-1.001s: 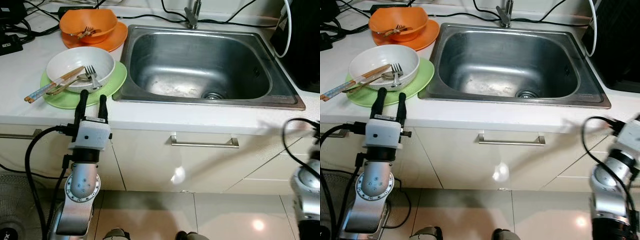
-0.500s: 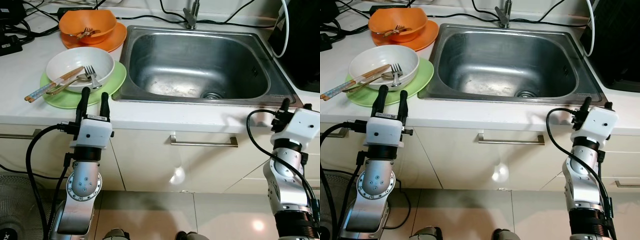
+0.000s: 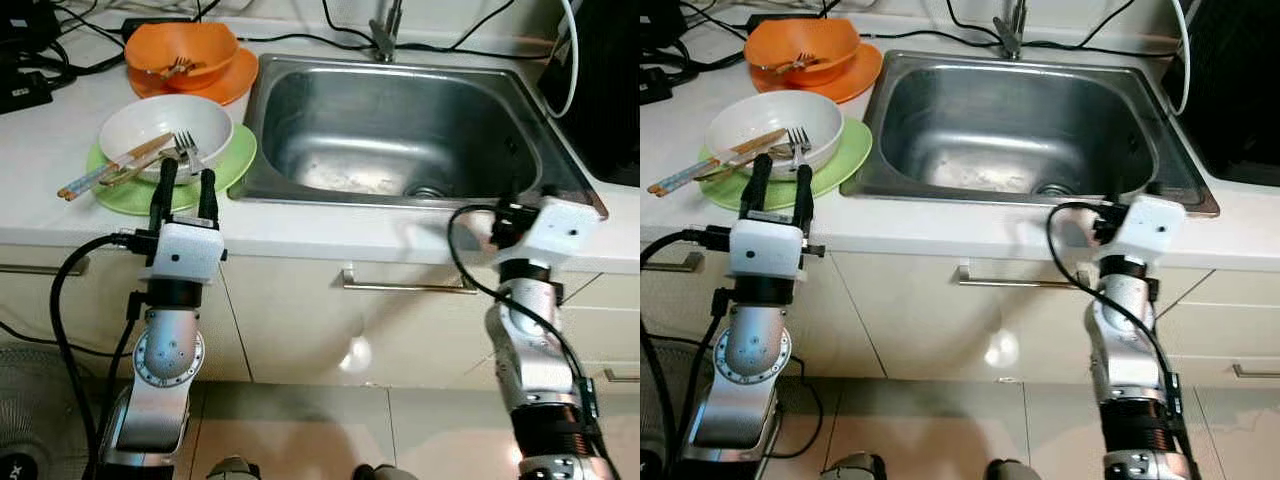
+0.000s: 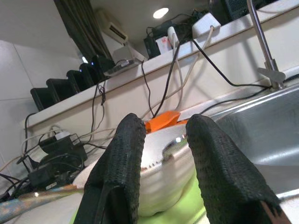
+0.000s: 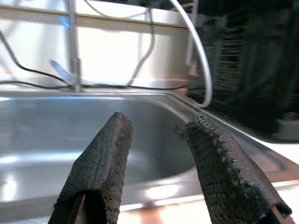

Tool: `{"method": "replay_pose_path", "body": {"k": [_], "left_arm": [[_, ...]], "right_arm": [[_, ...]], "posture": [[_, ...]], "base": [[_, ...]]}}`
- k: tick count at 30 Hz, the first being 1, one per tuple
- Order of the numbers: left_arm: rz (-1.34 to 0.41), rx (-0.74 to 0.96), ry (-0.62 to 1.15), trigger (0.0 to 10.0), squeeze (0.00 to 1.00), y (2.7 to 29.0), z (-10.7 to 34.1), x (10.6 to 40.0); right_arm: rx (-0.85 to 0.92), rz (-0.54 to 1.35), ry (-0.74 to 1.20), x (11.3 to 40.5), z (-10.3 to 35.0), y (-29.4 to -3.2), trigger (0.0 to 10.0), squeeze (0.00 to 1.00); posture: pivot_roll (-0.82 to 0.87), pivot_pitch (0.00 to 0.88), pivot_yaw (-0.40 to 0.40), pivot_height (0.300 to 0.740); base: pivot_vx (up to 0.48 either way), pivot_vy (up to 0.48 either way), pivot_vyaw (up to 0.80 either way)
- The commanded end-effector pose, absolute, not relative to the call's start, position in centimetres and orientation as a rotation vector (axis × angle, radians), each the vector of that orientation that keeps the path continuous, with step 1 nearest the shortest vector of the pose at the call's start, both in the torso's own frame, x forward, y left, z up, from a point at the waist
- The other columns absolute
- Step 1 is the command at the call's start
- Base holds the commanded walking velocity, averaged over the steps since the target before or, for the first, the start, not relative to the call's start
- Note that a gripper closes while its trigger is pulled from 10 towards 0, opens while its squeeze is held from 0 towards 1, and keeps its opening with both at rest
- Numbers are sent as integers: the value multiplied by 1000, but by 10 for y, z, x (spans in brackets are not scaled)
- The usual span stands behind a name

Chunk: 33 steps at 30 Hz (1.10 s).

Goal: Kitchen organization

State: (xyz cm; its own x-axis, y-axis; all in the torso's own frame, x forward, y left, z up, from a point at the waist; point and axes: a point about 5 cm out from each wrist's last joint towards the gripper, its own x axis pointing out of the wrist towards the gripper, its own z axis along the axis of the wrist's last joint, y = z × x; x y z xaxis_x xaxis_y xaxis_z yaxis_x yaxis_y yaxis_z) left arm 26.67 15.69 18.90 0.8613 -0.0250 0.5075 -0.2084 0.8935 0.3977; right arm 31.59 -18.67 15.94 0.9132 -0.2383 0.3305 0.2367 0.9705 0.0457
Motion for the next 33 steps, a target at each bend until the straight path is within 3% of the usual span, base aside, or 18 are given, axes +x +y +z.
{"method": "replay_pose_path", "body": {"k": [1, 11, 24, 33], "left_arm": [[80, 464, -521, 10000, 0, 154, 188, 269], [65, 458, -526, 10000, 0, 148, 187, 274], [54, 413, -528, 10000, 0, 126, 185, 283], [142, 432, -546, 10000, 0, 148, 194, 290]], "right_arm": [[16, -228, -349, 318, 162, -185, 10000, 0], [44, -164, -338, 323, 161, -174, 10000, 0], [43, -153, -341, 331, 168, -182, 10000, 0], [79, -91, -355, 343, 177, -165, 10000, 0]], "posture": [[128, 72, -32, 740], [144, 55, -51, 740], [134, 50, -101, 740], [152, 30, -104, 740]], "base": [[0, 0, 0], [0, 0, 0], [0, 0, 0], [0, 0, 0]]}}
